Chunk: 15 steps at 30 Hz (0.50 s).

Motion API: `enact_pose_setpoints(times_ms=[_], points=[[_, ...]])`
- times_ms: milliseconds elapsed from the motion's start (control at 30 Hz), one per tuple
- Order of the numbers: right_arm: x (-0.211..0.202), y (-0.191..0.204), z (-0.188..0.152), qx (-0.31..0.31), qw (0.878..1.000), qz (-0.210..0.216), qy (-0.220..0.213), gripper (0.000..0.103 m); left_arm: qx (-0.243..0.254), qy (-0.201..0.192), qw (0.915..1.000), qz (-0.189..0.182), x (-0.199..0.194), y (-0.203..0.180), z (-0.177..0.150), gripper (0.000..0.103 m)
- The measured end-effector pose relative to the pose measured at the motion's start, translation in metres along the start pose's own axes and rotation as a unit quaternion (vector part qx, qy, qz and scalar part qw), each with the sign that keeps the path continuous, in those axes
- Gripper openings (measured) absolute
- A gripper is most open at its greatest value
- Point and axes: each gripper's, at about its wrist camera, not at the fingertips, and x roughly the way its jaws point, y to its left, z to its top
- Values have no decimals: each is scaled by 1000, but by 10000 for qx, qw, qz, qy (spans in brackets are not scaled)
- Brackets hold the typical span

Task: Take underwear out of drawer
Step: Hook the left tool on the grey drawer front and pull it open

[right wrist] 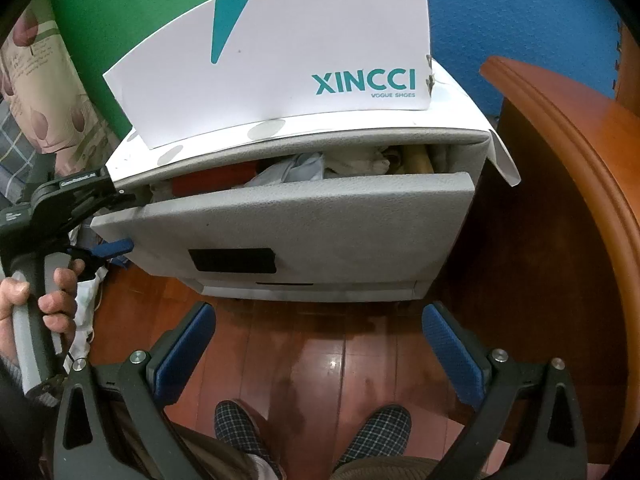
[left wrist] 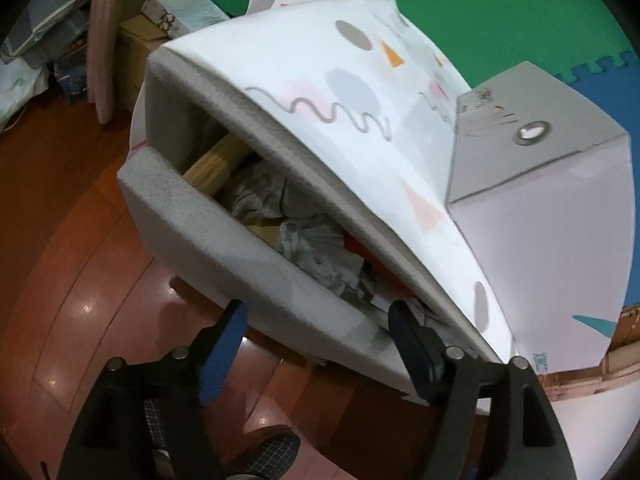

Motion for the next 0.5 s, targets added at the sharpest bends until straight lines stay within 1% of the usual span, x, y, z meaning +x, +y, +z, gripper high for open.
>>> enact_pose_setpoints(times_ms=[233,500], points=[[-1,0,0,48,10000,31,-15,102,-135,50,9998,125,15,1,4,88],[-2,-1,0,53,10000,42,-51,102,40,33,9999,142,18,-1,4,90]])
